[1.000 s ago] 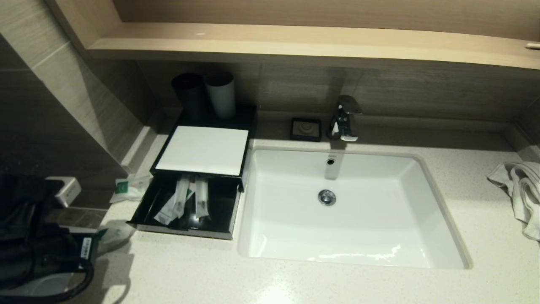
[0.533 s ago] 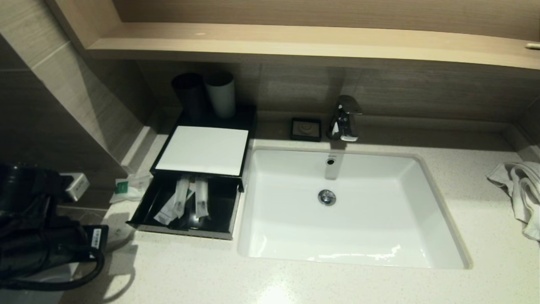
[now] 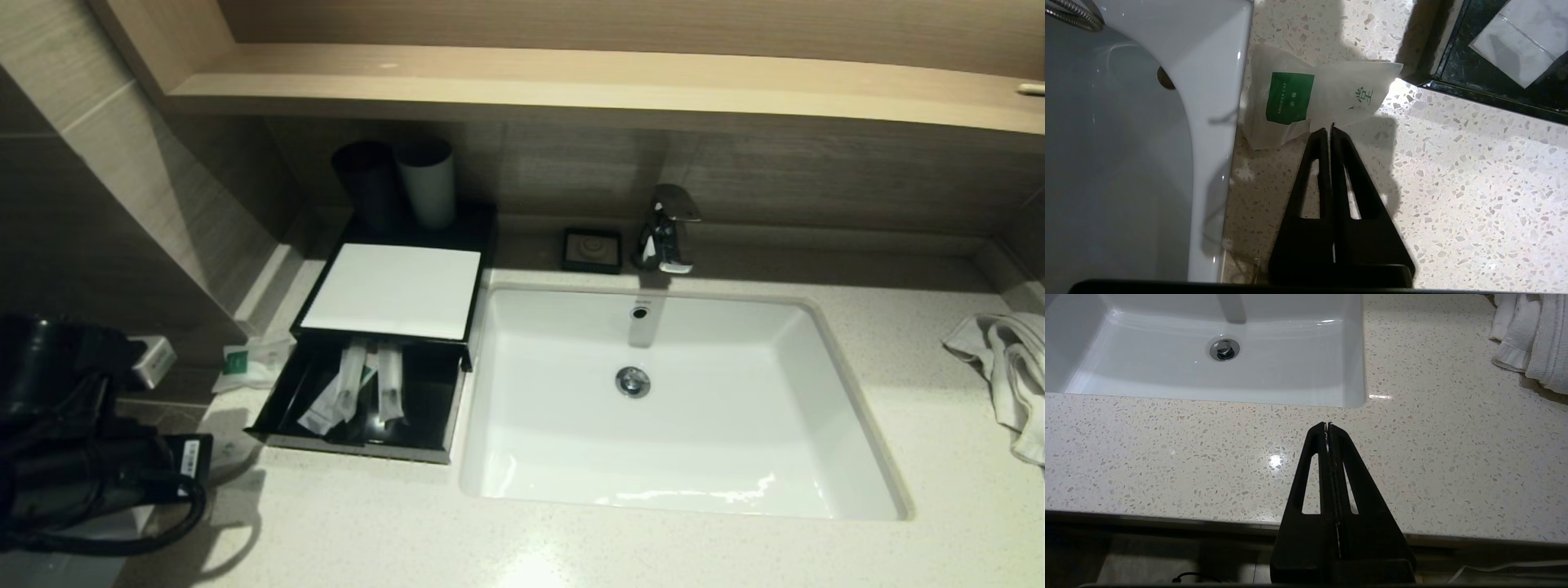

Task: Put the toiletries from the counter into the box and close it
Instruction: Pick up the bathroom toiletry

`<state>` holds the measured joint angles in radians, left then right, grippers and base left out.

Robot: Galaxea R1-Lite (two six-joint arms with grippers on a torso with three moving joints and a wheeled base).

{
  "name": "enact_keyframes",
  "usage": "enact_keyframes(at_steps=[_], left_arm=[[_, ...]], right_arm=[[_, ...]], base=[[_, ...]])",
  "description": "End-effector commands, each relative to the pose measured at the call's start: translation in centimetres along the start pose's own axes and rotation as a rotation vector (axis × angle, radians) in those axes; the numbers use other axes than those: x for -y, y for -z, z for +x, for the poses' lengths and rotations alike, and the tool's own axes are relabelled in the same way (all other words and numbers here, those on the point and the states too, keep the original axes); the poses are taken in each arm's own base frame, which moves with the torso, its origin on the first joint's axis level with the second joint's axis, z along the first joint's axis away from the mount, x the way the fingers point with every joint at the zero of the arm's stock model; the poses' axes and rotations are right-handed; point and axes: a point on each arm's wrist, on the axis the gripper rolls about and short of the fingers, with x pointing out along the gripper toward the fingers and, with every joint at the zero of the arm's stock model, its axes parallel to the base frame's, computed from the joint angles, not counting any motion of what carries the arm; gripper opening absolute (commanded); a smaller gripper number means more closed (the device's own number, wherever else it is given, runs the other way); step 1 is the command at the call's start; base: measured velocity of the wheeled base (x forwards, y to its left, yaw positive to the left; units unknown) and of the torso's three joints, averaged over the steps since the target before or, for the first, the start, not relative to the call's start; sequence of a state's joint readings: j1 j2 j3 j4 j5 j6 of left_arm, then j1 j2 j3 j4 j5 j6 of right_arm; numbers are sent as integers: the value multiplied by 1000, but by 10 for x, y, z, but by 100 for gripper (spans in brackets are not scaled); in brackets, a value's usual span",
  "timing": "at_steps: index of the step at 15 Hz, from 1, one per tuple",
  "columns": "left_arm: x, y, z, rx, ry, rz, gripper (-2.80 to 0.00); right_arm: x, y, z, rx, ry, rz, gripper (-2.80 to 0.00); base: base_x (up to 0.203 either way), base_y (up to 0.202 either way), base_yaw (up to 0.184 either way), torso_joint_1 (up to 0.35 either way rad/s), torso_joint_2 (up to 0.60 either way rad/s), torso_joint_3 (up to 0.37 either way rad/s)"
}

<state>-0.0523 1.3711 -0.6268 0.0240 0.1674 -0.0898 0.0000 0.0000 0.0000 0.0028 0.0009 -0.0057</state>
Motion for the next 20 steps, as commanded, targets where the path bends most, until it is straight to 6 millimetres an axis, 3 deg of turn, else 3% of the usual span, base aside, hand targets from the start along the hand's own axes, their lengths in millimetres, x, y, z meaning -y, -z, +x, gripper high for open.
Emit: enact_keyframes(at_steps=[1,20], left_arm=[[0,0,1,-5,-2,-15,0],[-9,0,22,-60,-51,-54,0]], right_arm=[[0,0,0,0,-1,0,-280],[0,0,0,0,-1,0,-280]], base=[[0,0,0,0,0,0],[0,0,0,0,0,0]])
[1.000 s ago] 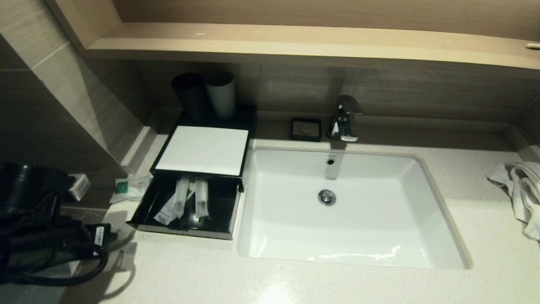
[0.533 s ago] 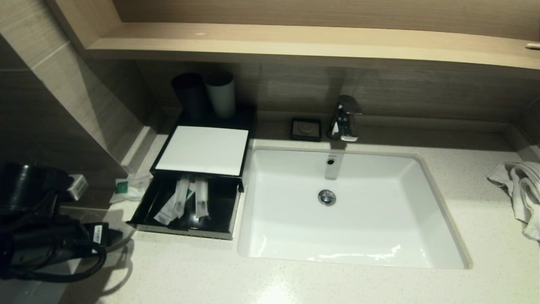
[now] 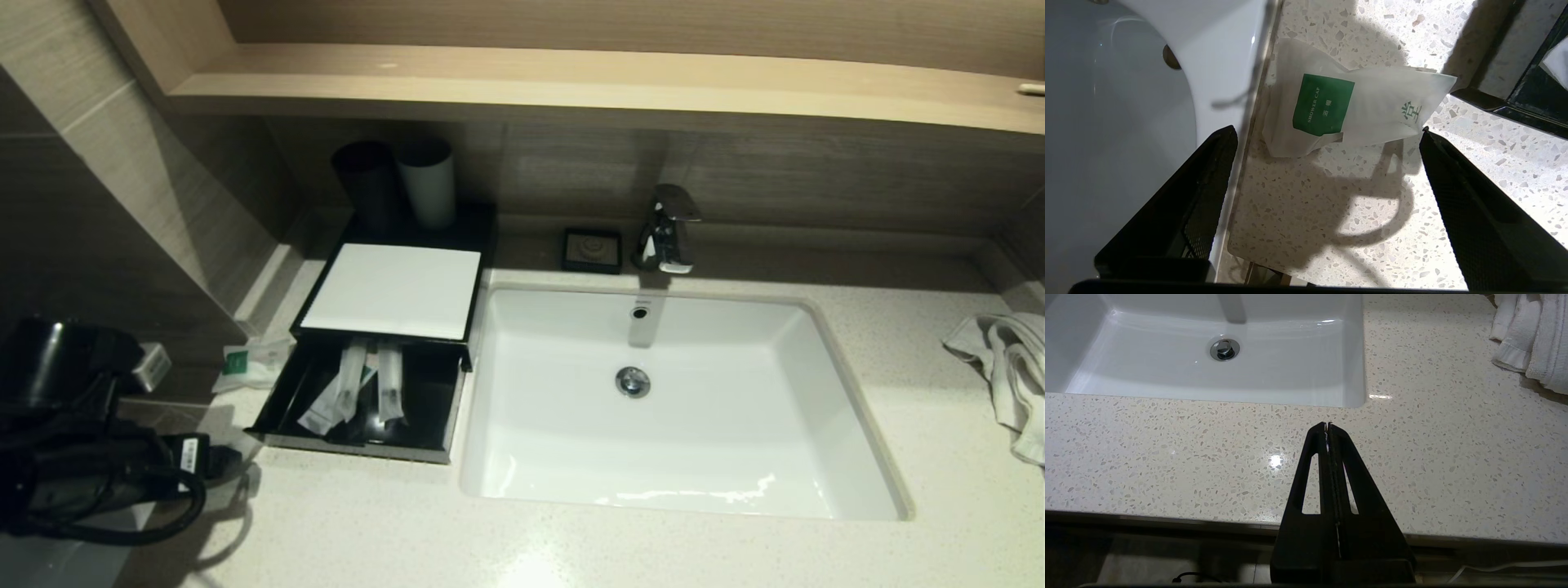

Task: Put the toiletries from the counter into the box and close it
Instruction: Pick up the bathroom toiletry

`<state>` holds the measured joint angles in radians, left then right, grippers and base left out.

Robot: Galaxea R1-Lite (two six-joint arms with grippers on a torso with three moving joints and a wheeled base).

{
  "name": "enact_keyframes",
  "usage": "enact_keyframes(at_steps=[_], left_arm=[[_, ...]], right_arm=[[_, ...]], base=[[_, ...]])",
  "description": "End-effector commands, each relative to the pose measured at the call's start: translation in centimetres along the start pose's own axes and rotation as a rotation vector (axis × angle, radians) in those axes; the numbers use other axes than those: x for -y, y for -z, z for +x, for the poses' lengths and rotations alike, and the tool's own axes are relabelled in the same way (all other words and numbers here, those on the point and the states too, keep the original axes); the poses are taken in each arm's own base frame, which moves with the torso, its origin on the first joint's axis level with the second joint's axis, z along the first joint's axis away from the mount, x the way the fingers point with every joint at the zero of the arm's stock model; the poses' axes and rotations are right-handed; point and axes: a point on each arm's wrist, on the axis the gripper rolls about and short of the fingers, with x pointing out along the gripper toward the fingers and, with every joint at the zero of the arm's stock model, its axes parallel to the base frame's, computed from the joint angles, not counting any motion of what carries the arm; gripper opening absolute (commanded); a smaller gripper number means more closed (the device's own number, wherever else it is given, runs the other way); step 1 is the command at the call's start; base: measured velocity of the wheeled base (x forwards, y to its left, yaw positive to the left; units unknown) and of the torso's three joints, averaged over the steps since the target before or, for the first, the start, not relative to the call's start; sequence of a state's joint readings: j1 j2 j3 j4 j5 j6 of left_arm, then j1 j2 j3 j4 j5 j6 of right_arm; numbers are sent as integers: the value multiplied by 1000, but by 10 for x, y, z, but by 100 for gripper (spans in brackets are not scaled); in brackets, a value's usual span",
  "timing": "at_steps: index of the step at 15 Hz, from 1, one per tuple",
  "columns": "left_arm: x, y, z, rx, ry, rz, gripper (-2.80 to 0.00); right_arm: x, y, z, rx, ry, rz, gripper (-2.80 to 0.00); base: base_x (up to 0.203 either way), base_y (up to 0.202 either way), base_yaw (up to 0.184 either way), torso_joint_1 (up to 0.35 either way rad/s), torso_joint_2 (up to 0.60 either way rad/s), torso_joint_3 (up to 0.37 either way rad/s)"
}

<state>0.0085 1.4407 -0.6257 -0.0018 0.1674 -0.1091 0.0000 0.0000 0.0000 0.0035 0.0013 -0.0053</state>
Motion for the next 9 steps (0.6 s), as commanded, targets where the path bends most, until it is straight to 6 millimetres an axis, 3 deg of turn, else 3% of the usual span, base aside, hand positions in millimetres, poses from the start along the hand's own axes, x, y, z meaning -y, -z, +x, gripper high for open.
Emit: enact_keyframes(at_steps=[1,9], left_arm=[[0,2,5,-21,-4,2,0],[2,3,11,-48,-6,8,0]], right_arm=[[0,0,0,0,0,-1,-280],[0,0,0,0,0,-1,-280]], base=[[0,0,0,0,0,0],[0,0,0,0,0,0]])
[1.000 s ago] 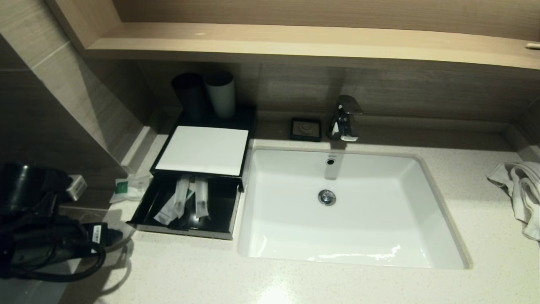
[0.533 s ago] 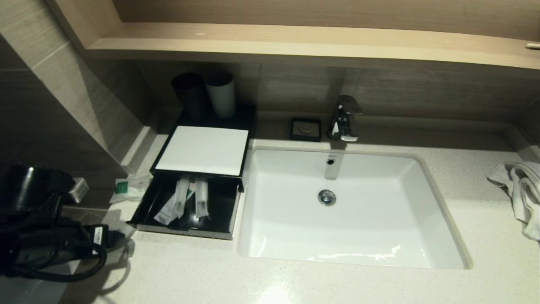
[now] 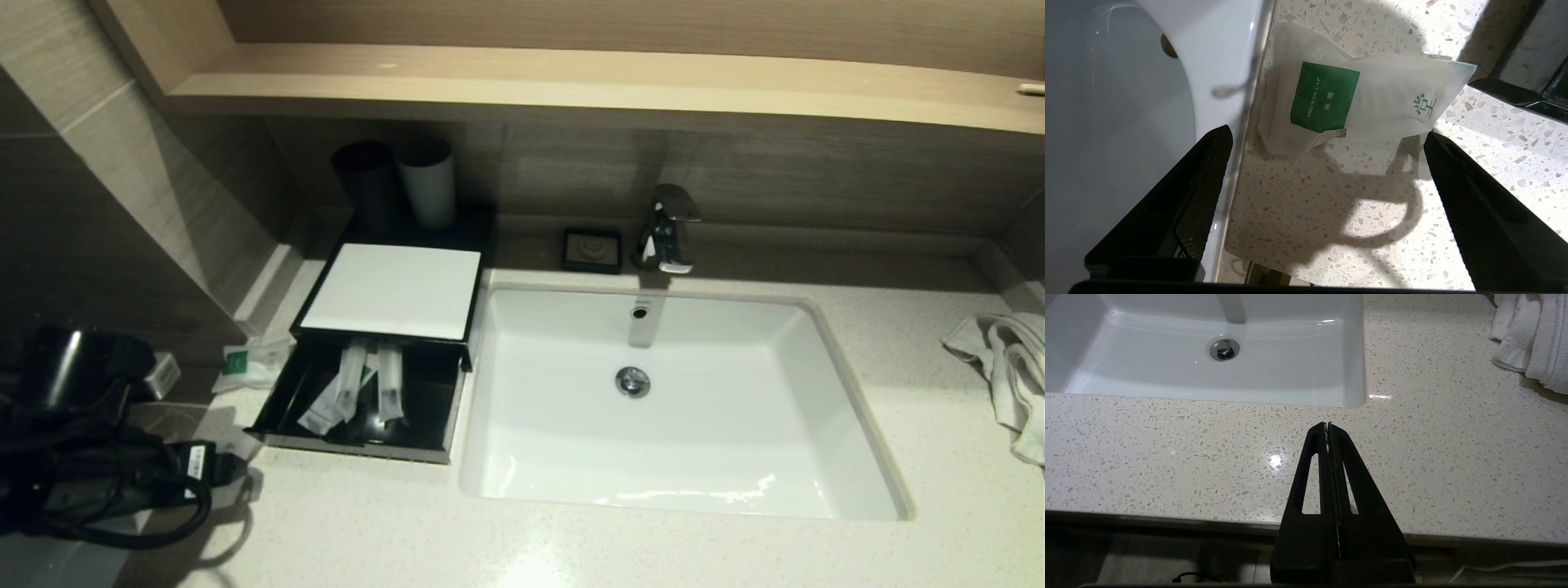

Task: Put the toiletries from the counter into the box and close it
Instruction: Pick up the bathroom toiletry

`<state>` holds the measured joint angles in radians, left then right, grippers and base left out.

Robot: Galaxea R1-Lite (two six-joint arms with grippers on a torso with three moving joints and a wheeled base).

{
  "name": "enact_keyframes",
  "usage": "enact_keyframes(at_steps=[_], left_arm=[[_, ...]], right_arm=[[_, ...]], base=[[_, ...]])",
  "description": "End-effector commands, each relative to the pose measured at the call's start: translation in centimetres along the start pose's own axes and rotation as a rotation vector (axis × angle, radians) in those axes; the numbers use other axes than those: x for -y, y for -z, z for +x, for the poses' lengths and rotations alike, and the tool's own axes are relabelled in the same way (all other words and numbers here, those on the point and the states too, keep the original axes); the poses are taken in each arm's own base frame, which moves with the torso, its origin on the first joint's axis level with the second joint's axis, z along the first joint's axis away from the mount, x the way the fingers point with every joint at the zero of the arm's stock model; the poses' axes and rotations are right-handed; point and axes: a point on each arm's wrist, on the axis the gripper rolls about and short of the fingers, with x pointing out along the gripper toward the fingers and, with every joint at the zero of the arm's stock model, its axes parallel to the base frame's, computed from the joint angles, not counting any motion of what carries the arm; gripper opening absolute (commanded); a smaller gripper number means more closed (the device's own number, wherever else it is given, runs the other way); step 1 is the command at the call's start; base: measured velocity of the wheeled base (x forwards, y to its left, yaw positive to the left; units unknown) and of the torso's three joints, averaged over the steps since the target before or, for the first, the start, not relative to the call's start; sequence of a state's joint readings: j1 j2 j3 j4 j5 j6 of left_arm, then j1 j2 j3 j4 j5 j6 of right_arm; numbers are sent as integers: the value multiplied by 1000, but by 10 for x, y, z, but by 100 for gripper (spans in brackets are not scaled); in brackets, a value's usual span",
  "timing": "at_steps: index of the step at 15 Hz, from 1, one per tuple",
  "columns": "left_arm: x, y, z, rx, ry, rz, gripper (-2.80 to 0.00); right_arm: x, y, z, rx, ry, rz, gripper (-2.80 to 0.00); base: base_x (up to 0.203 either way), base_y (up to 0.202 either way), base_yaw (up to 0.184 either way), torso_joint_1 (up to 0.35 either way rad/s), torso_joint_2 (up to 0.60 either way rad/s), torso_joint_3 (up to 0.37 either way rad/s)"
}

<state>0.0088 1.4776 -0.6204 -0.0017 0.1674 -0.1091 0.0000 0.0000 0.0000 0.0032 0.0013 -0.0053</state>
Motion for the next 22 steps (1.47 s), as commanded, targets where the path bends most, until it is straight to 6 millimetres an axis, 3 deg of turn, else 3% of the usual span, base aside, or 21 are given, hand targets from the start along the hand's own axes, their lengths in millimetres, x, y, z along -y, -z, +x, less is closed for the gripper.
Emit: enact_keyframes(at_steps=[1,22], left_arm=[[1,0,2,-8,-1,-1,0],[4,-5,18,16,3,-8,0]], right_arm=[[0,0,0,0,0,-1,-280],[0,0,0,0,0,-1,-280]], base=[[0,0,0,0,0,0],[0,0,0,0,0,0]])
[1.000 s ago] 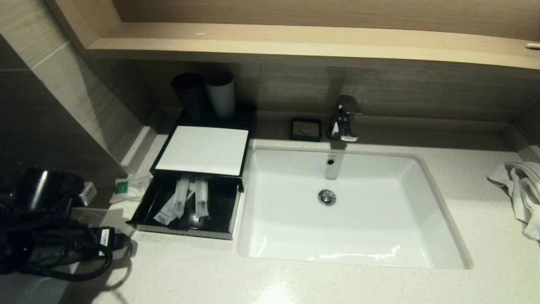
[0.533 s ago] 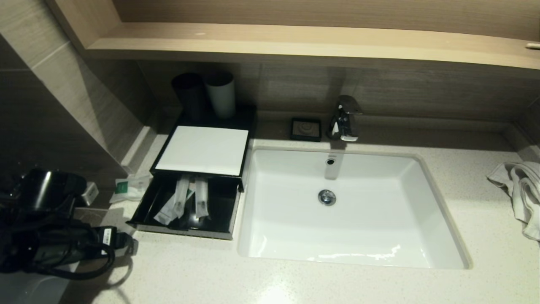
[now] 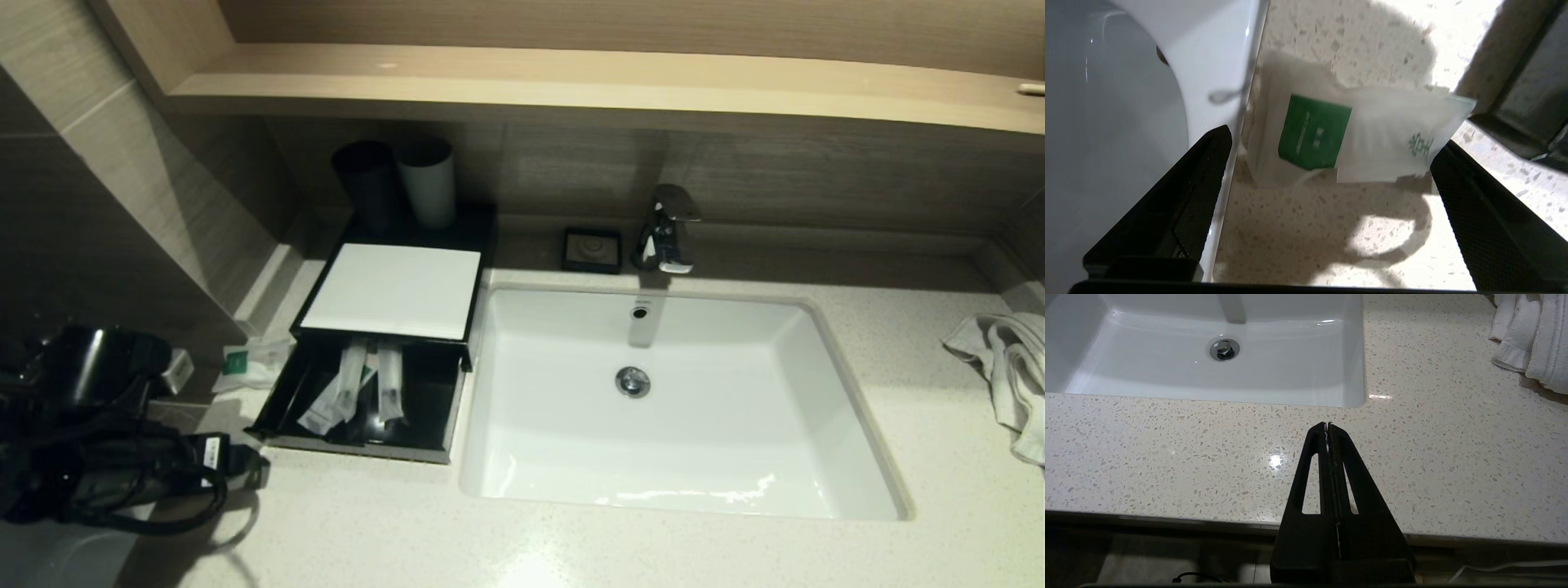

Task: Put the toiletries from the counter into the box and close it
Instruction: Pick up the bathroom toiletry

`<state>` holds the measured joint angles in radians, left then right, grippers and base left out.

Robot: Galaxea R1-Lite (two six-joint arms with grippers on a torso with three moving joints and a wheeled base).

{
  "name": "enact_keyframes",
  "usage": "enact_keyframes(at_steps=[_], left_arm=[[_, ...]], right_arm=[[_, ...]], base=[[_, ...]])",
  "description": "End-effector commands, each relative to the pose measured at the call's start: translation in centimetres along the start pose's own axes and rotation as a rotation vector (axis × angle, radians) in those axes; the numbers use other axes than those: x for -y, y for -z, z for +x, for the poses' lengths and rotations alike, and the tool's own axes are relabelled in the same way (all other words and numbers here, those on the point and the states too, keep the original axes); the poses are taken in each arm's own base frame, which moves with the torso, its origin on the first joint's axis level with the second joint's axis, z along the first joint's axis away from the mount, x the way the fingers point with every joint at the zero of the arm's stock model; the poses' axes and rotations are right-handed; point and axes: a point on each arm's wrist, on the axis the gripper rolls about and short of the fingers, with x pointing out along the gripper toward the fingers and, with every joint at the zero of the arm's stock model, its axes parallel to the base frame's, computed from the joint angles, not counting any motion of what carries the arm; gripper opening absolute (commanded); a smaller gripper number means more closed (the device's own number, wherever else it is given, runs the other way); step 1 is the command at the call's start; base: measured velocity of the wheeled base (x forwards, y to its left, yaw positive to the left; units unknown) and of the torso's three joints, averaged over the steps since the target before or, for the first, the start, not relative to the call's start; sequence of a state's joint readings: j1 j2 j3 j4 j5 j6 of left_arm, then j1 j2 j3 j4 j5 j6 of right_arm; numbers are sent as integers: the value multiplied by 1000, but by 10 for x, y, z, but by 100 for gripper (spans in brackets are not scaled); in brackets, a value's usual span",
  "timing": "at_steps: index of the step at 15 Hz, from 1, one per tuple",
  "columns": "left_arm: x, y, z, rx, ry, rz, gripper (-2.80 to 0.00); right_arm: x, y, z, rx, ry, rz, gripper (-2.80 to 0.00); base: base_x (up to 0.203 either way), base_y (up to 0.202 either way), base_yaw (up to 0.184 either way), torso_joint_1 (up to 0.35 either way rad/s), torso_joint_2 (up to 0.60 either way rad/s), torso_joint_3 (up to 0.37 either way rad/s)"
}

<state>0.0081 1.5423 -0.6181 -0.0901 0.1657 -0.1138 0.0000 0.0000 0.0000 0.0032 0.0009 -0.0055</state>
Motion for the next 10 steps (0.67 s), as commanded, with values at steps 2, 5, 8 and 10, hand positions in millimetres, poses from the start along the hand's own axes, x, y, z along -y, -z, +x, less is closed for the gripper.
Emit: enact_keyframes(at_steps=[2,5,8,10], left_arm=[[0,1,2,-5,1,0,-280],[0,1,2,-5,1,0,-280],[0,1,2,-5,1,-1,-280],[0,1,0,2,1,-2,-280]], right_arm=[[0,0,0,0,-1,-1,-280],[0,0,0,0,-1,-1,-280],[0,0,0,0,-1,-1,-280],[0,0,0,0,-1,-1,-280]], base=[[0,0,0,0,0,0],[0,0,0,0,0,0],[0,0,0,0,0,0],[0,0,0,0,0,0]])
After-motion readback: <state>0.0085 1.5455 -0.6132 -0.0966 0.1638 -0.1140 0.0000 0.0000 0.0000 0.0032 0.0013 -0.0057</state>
